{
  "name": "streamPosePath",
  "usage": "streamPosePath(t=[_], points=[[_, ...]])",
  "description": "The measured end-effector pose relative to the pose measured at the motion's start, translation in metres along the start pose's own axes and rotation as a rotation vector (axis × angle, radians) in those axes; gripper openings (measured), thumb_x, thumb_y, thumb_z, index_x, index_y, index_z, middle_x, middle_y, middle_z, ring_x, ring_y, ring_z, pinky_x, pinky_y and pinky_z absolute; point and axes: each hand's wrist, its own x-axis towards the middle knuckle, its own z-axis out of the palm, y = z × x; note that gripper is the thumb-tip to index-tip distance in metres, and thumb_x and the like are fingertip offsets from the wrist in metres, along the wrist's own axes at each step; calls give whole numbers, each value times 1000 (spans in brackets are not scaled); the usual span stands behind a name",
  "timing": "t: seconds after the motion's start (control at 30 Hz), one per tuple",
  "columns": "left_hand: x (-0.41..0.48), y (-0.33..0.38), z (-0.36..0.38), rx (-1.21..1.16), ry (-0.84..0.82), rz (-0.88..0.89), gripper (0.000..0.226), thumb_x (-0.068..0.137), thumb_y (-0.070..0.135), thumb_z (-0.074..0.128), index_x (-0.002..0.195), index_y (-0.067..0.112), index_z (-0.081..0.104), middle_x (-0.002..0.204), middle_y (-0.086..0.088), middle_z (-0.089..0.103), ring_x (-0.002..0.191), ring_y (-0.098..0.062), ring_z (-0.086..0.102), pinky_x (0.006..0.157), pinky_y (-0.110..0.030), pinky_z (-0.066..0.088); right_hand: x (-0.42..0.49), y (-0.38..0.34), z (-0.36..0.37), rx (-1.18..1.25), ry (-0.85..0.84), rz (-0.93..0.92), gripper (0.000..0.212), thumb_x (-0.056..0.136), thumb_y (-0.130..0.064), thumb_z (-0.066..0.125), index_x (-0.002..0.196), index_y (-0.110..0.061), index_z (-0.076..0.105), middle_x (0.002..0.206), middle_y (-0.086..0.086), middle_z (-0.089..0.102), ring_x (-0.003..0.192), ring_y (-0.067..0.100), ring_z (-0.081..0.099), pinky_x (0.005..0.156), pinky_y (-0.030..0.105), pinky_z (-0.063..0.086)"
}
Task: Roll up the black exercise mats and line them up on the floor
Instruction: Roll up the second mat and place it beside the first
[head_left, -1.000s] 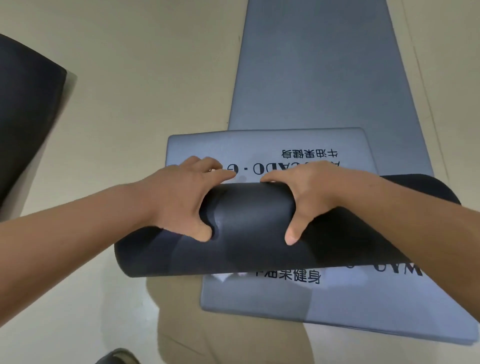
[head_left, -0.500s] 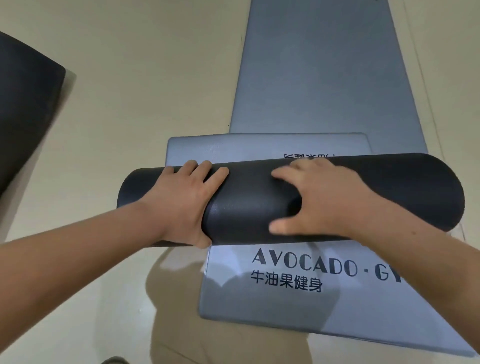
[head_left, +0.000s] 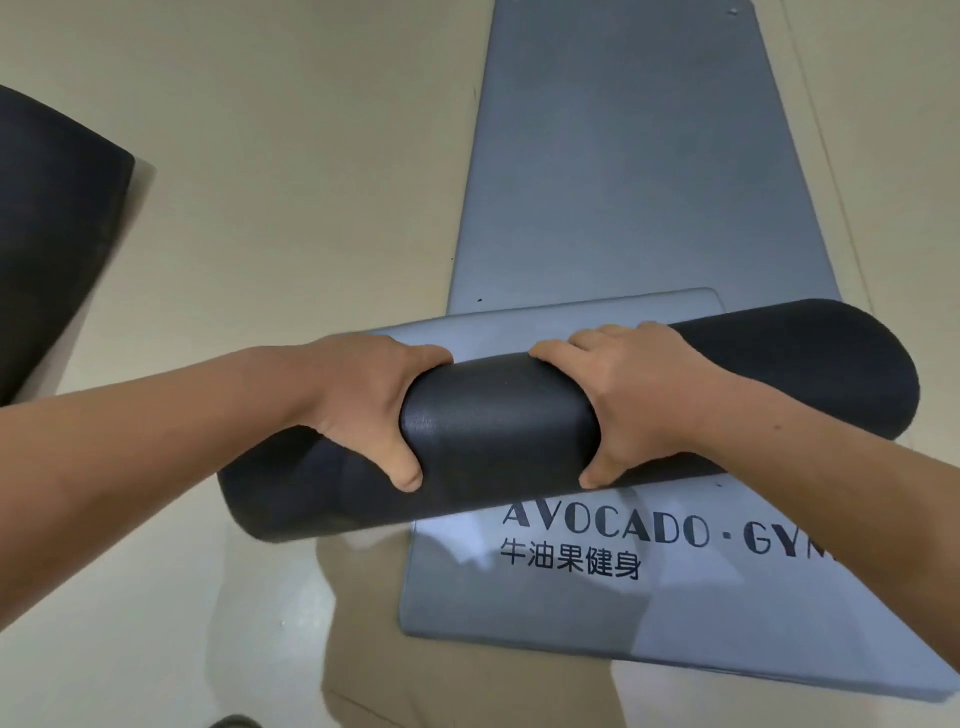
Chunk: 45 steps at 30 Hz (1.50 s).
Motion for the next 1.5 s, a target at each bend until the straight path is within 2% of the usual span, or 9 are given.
streamPosePath(t=[0.17,0.37,0.5,0.67,0.83,0.93,1.2,1.37,1.5], points=[[-18,-4,2,-153,-102,-28,112,53,58,93,151,57,39,137,29,56,126,-7,57,107,-40,51,0,-6,-10,187,-199,-37,130,53,-79,89,158,-44,20,139,-10,57,121,21,59,99,41,50],[-53,23,38,342,454,31,110,61,71,65,157,33,29,155,-7,47,133,-36,52,97,-53,54,27,12,-37,434,-296,21,133,50,-63,100,160,-52,26,158,-13,41,145,24,44,115,47,40],[-37,27,61,411,218,-138,144,70,88,63,160,19,-27,171,-20,-5,160,-41,7,124,-61,24,26,2,-50,140,-61,47,129,55,-77,90,162,-47,23,156,-11,37,144,20,41,108,44,43],[-6,6,39,380,348,-83,147,44,87,68,162,21,9,151,-5,37,132,-31,42,101,-52,47,6,-25,-46,-59,161,89,89,87,-68,71,158,-38,26,152,4,41,134,28,47,104,48,49],[3,-10,22,352,302,-41,144,37,90,69,158,30,19,139,4,48,121,-26,53,92,-48,52,6,-45,-3,-95,-19,201,156,63,-86,78,162,-27,-28,171,30,-10,160,48,-2,124,71,16],[9,-13,8,279,254,-32,141,36,89,73,155,36,19,134,8,51,121,-24,55,93,-49,52,17,-41,13,-153,53,221,166,57,-87,80,158,-21,-33,168,36,-7,159,52,0,123,73,15],[-10,-5,6,419,402,-90,135,56,85,72,163,33,8,170,-10,22,154,-35,28,116,-59,37,35,-7,-13,-118,41,113,161,48,-95,74,164,-32,-17,162,18,28,149,36,32,120,59,31],[-8,-14,34,459,311,-188,160,57,88,76,163,24,-24,171,-17,1,159,-36,9,122,-59,28,42,-1,-25,-73,21,93,159,49,-93,78,164,-36,-16,168,14,20,157,34,21,123,59,27],[7,-16,40,435,325,-210,162,55,90,76,161,21,-25,169,-18,3,158,-37,9,121,-63,27,28,-24,-7,-166,169,81,145,65,-77,82,166,-34,-14,171,24,10,159,41,12,121,65,26]])
